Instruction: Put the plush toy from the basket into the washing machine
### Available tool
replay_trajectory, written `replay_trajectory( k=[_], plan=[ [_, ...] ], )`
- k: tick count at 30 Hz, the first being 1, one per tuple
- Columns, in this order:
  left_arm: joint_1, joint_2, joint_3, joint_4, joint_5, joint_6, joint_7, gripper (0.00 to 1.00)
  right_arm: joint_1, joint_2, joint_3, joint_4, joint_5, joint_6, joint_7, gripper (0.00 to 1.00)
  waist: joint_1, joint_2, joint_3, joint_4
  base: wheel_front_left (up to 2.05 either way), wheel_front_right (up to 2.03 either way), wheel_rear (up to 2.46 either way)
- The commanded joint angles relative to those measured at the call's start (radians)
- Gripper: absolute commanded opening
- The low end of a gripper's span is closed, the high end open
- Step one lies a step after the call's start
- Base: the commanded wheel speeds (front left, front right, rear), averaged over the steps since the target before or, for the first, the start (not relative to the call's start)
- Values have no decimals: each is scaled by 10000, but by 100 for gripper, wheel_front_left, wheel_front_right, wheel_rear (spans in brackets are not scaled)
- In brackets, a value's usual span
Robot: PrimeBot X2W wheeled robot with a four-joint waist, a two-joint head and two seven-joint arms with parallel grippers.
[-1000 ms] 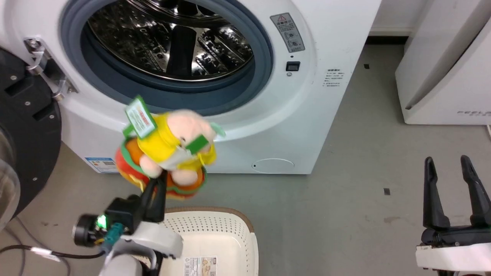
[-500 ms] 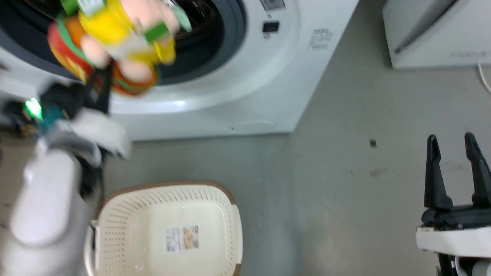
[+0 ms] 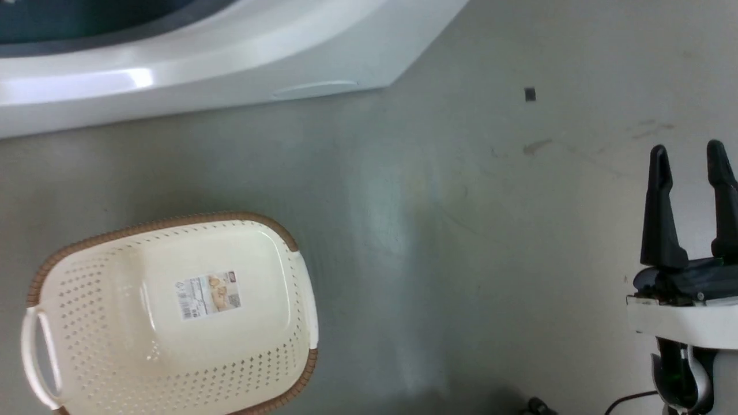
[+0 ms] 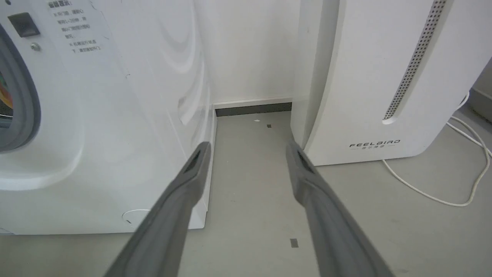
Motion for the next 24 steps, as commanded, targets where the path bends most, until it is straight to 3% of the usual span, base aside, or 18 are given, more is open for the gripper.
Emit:
replay_trajectory(
  k=[1, 8, 14, 18, 24],
  plan=[
    [-629, 238, -382, 240, -141, -28, 272, 0, -217, -1, 86, -61, 91, -9, -46, 100, -2, 0, 576, -330, 0, 0, 0],
    [-2390, 856, -1932, 1472, -606, -30, 1071, 0, -497, -1, 373, -68, 228, -9, -46, 100, -2, 0, 1098, -570, 0, 0, 0],
    [-3171, 822, -2629, 2360, -1418, -31, 1456, 0, -626, -1, 516, -78, 344, -9, -46, 100, -2, 0, 1406, -745, 0, 0, 0],
    [-3405, 586, -2602, 2940, -2368, -31, 1908, 0, -663, -1, 577, -70, 390, -9, -46, 100, -2, 0, 1544, -839, 0, 0, 0],
    [-3485, 727, -3464, 2843, -3463, -32, 2557, 0, -683, -1, 563, -81, 424, -9, -46, 100, -2, 0, 1666, -844, 0, 0, 0]
  ],
)
